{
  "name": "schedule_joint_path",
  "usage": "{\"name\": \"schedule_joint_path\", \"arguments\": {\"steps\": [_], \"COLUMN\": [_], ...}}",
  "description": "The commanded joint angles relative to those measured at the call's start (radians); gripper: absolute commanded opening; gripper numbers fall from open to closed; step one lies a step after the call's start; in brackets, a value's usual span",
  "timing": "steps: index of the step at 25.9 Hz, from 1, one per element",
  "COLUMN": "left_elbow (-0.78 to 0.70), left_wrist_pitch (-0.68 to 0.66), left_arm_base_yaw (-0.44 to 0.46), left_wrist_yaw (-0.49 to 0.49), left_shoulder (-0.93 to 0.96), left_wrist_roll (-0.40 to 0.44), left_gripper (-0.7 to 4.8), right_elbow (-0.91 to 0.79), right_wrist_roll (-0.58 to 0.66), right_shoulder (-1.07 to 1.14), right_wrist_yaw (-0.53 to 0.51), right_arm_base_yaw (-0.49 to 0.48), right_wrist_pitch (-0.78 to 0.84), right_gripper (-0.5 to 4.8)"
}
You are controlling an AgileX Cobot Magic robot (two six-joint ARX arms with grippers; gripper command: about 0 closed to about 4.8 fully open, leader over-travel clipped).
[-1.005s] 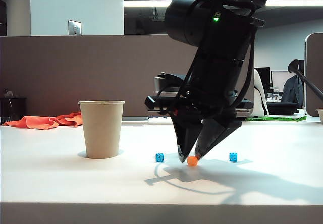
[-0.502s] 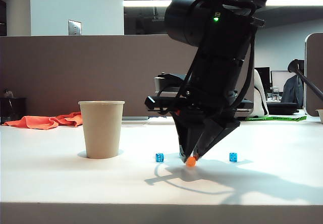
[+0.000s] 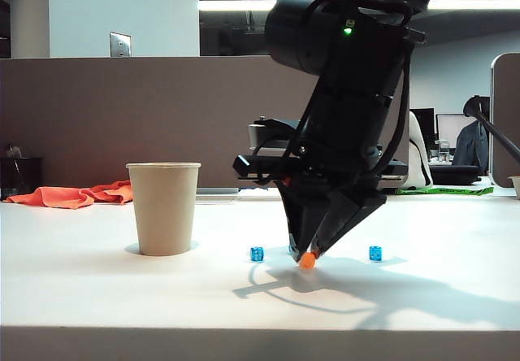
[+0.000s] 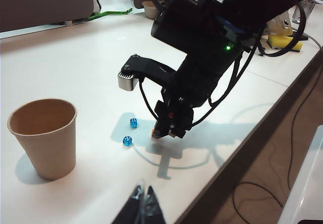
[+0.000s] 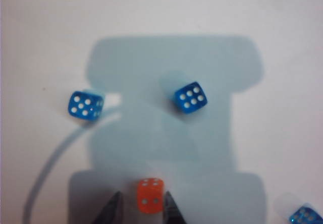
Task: Pick up the dice with a different color and drop it into the paper cup.
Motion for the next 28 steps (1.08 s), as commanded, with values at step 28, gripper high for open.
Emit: {"name": "schedule_joint_path", "arguments": {"steps": [28], "left_elbow": [0.006], "left_wrist_pitch": [0.016], "left_arm_base_yaw": [0.000], "left_wrist_yaw": [0.004], "left_shoulder": [0.001], "left_wrist_roll": [-0.004], "left_gripper": [-0.06], "right_elbow": [0.003], "right_wrist_roll": [0.001], "right_shoulder": [0.034], "right_wrist_yaw": [0.008], "right_arm_base_yaw": [0.000], "right_wrist_pitch": [0.036], "right_gripper": [0.99]}}
